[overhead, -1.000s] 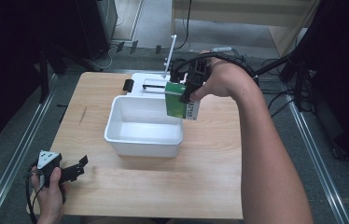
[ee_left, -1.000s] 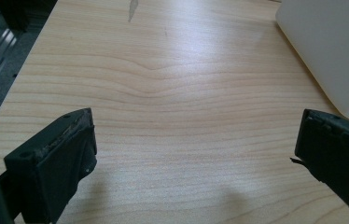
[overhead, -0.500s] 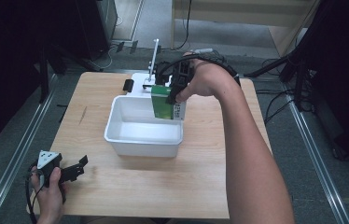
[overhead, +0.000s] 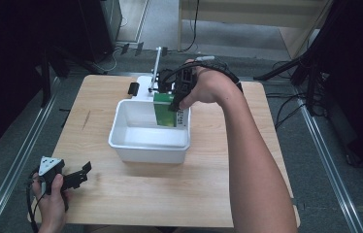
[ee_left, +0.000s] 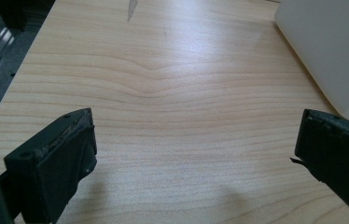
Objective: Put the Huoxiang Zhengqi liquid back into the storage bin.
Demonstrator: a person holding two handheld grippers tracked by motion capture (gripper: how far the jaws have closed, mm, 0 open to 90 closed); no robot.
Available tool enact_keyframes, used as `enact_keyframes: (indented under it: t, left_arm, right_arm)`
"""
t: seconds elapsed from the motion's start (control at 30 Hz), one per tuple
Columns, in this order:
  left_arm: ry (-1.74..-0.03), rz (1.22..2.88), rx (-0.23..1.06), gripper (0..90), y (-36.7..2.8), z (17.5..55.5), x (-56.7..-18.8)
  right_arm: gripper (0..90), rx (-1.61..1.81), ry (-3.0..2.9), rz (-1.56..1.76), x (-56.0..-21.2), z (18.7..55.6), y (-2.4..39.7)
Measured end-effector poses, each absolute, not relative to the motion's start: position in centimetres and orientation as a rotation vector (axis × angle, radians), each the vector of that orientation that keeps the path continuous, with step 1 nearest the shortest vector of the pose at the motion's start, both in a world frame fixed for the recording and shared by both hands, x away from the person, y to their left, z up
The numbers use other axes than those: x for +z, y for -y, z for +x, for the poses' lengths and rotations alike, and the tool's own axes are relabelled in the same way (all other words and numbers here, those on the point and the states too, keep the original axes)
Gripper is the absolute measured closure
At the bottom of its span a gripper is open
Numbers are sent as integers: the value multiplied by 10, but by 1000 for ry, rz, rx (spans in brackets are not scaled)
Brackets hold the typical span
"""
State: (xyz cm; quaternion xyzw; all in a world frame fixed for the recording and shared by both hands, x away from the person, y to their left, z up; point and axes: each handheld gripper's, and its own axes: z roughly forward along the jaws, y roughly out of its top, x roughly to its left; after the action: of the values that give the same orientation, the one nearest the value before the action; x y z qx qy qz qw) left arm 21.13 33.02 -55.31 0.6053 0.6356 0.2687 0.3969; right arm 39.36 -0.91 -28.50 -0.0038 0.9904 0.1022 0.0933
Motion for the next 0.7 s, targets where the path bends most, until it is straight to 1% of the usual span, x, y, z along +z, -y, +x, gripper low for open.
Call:
enact_keyframes:
  t: [0.23, 0.7]
  left_arm:
    - [-1608, 1535, 681, 0, -330, 211, -553]
    - [-1610, 1539, 677, 0, -330, 211, -553]
  right_arm:
    - [641, 293, -2947, -32, -294, 395, 9]
    - [640, 316, -2965, -75, -326, 402, 12]
